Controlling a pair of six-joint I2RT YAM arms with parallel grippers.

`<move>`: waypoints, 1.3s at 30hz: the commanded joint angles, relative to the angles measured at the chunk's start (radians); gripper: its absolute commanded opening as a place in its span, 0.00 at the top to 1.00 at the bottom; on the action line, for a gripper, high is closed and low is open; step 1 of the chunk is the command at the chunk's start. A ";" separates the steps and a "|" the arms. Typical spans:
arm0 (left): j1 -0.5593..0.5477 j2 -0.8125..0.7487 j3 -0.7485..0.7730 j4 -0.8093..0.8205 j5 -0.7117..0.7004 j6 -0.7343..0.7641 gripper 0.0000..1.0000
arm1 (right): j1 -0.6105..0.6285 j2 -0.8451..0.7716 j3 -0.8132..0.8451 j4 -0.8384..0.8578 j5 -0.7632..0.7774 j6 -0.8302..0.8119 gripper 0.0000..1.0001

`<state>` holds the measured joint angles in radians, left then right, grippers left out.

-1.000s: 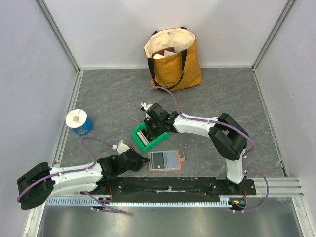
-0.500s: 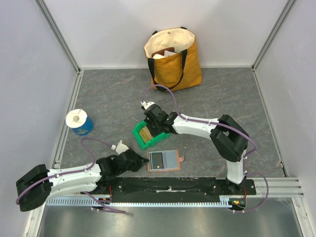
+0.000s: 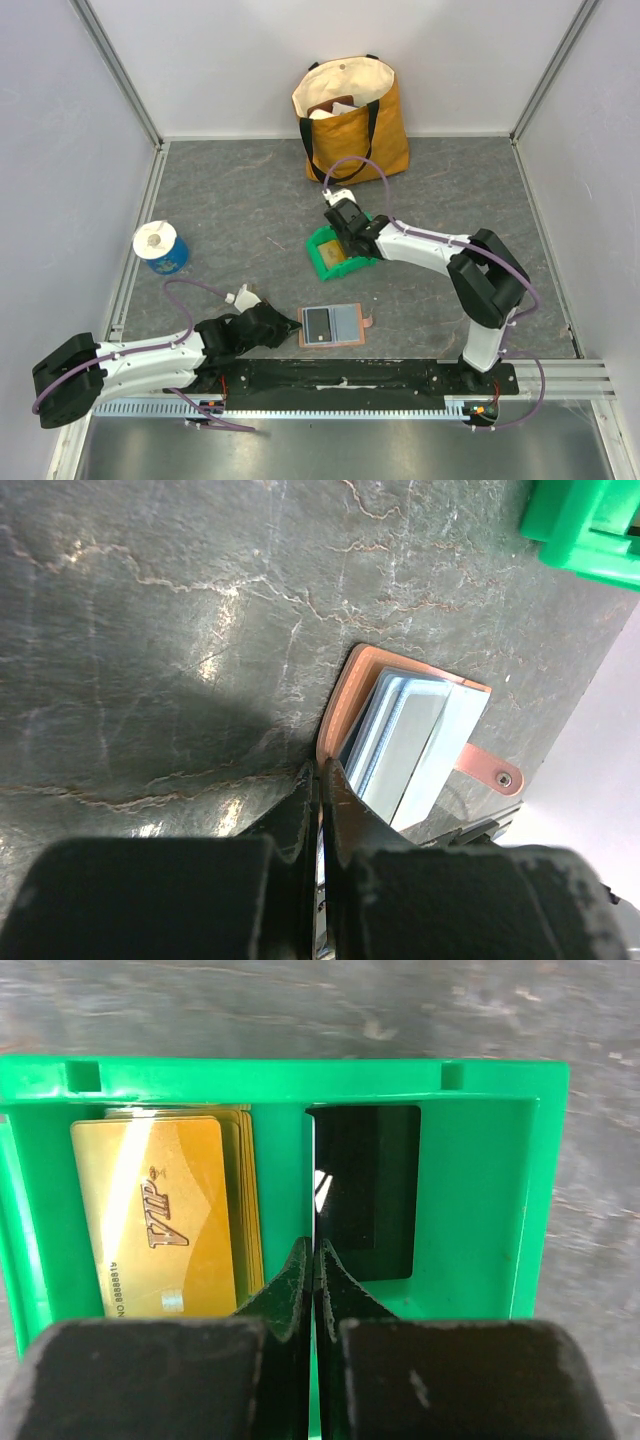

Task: Put the credit cards into the card holder
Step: Pick up the credit card from the storage box.

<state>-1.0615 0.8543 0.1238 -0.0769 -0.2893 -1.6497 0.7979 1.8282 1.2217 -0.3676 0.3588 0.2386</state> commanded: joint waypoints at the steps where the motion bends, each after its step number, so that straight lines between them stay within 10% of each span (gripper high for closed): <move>1: 0.008 0.009 -0.035 -0.113 -0.042 0.030 0.98 | -0.072 -0.059 -0.036 -0.044 0.088 -0.088 1.00; 23: 0.008 -0.003 0.014 -0.158 -0.048 0.067 0.98 | -0.085 -0.481 -0.152 -0.036 -0.224 0.146 1.00; 39: 0.008 -0.110 0.089 -0.195 -0.004 0.113 0.98 | 0.555 -0.359 -0.278 0.171 0.321 0.728 1.00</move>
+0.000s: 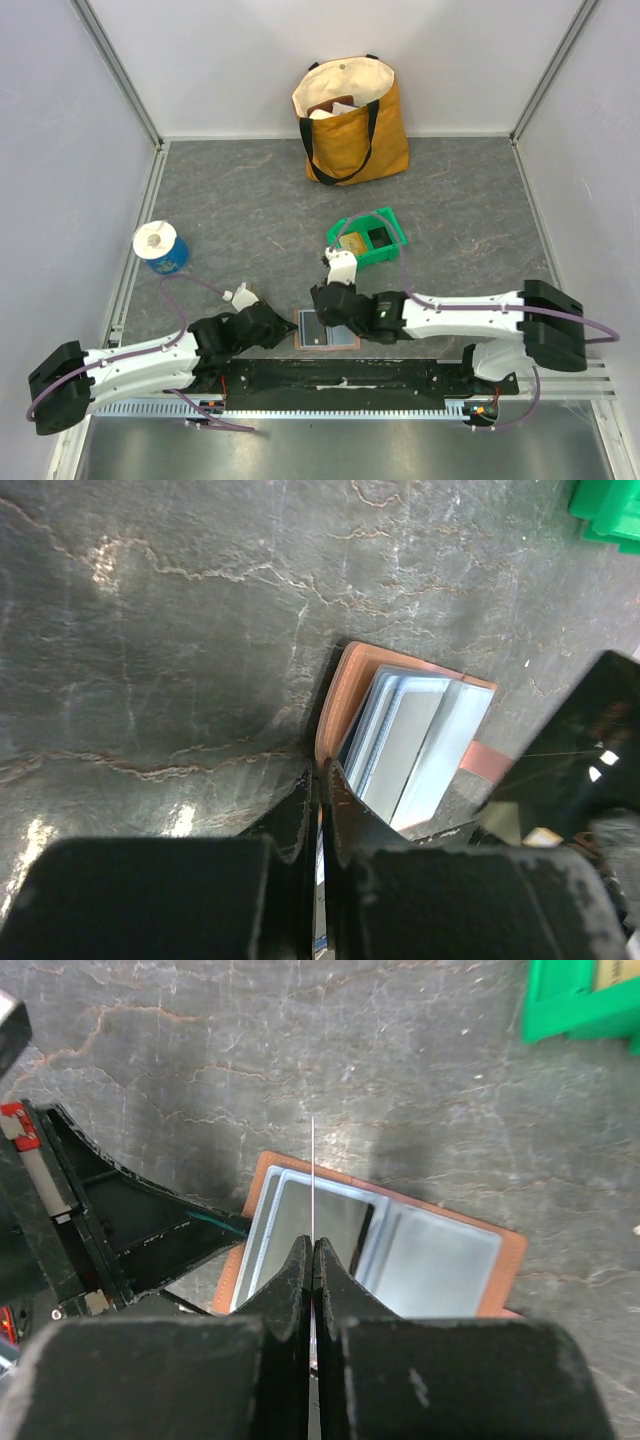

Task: Put the credit cards into the card holder
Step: Turn over the card slot in the card holder.

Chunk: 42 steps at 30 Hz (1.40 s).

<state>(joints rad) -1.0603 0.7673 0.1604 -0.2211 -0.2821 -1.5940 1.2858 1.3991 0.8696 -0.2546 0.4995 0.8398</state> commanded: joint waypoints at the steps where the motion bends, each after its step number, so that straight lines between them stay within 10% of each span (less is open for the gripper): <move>1: 0.005 -0.026 0.056 -0.055 -0.009 0.058 0.98 | 0.085 0.095 0.086 0.058 0.204 0.136 1.00; 42: 0.006 -0.106 0.048 -0.066 -0.014 0.063 0.98 | 0.218 0.348 0.316 -0.261 0.398 0.223 1.00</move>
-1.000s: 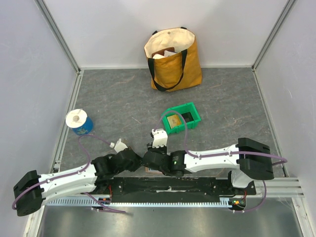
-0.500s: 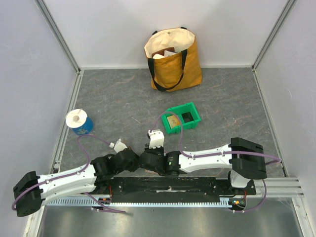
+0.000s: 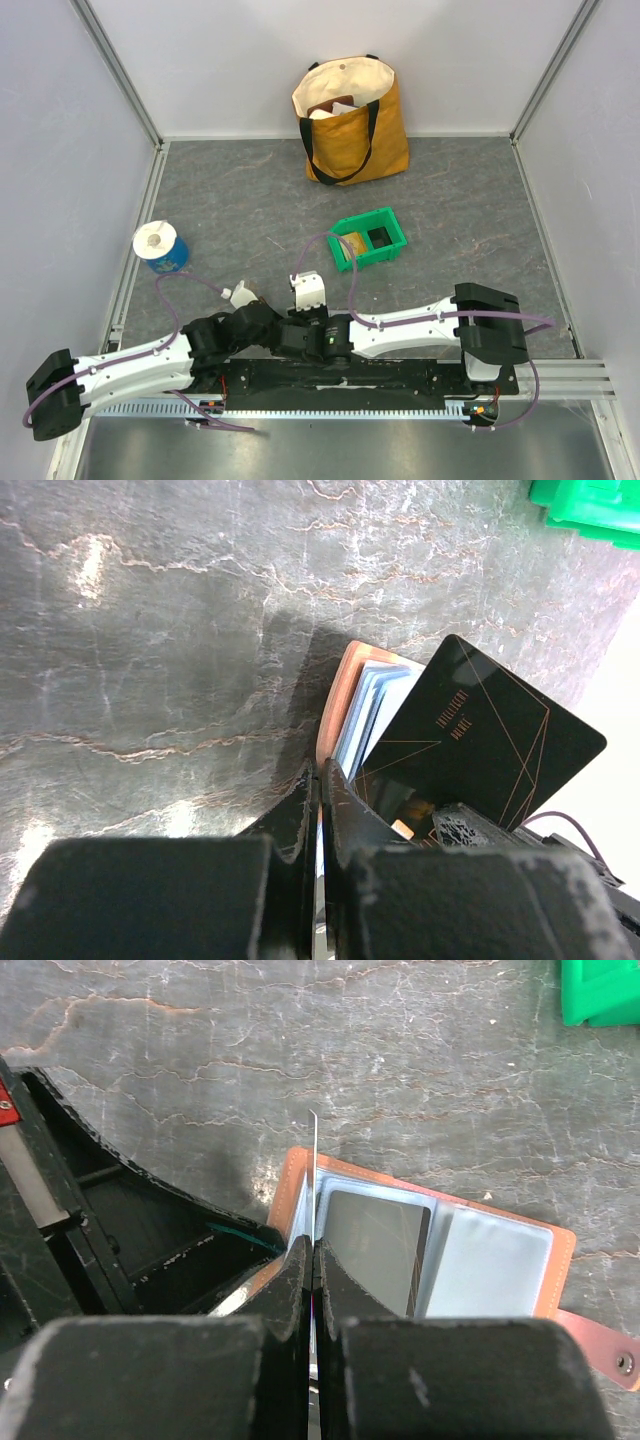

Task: Put the credit cards into the card holder
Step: Turn over the card slot in the card holder.

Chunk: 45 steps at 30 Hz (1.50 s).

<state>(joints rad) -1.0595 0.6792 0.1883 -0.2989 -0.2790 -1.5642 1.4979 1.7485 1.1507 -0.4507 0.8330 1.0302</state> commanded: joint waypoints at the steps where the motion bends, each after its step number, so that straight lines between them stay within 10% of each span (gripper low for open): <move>1: 0.004 -0.020 0.019 0.012 -0.017 0.032 0.98 | 0.005 -0.004 0.037 -0.065 0.063 0.030 1.00; 34: 0.004 -0.043 -0.007 -0.017 -0.034 0.015 0.98 | -0.018 -0.147 -0.032 -0.312 0.123 0.122 1.00; 45: 0.004 -0.010 -0.050 -0.026 -0.043 -0.016 0.98 | -0.065 -0.329 -0.199 -0.200 -0.075 0.131 1.00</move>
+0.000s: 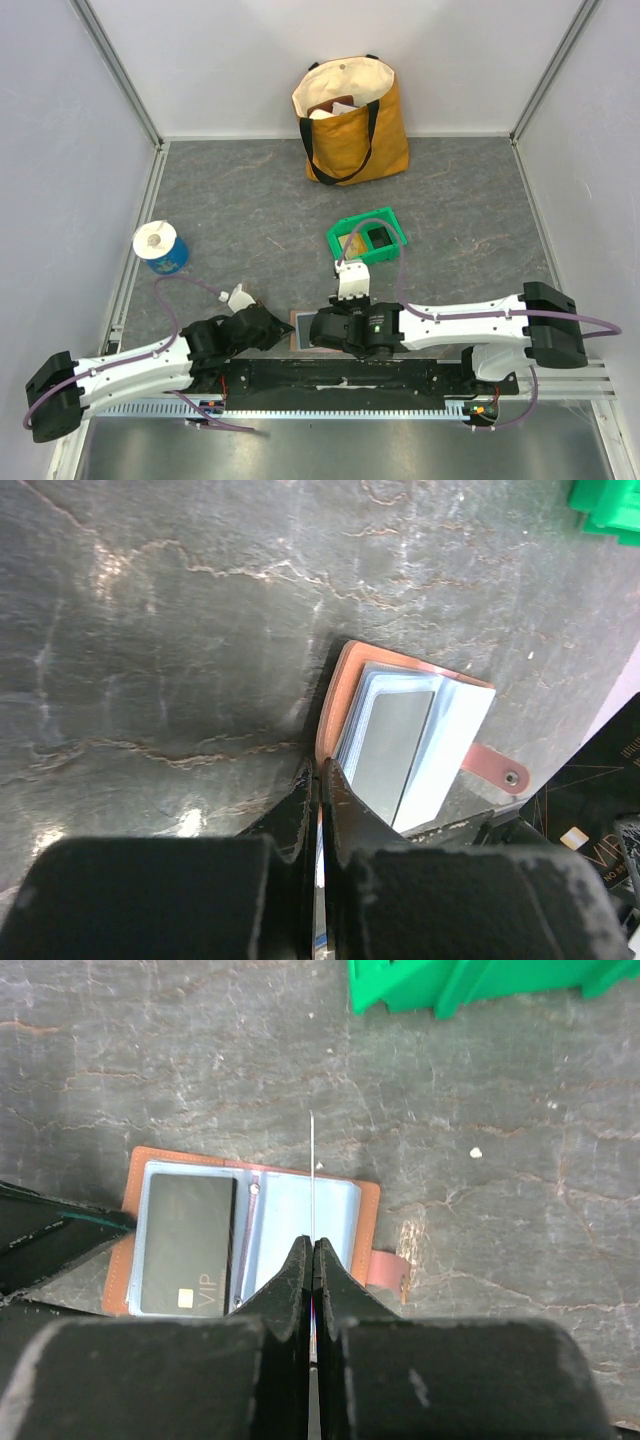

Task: Put the credit cards into the card holder
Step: Turn over the card slot in the card holder.

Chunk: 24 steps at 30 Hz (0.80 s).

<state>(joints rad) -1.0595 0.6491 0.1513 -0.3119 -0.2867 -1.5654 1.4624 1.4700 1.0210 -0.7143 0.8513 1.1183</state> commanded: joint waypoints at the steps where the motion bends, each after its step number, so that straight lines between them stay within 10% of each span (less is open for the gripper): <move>1: 0.004 0.027 -0.016 -0.010 -0.035 -0.016 0.98 | -0.036 -0.060 -0.091 0.085 -0.124 0.044 1.00; 24: 0.004 0.115 -0.012 0.068 -0.008 -0.012 0.98 | -0.177 -0.005 -0.223 0.314 -0.428 -0.041 1.00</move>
<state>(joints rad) -1.0595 0.7418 0.1417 -0.2401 -0.2859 -1.5661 1.3106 1.4265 0.8066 -0.4652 0.4911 1.1023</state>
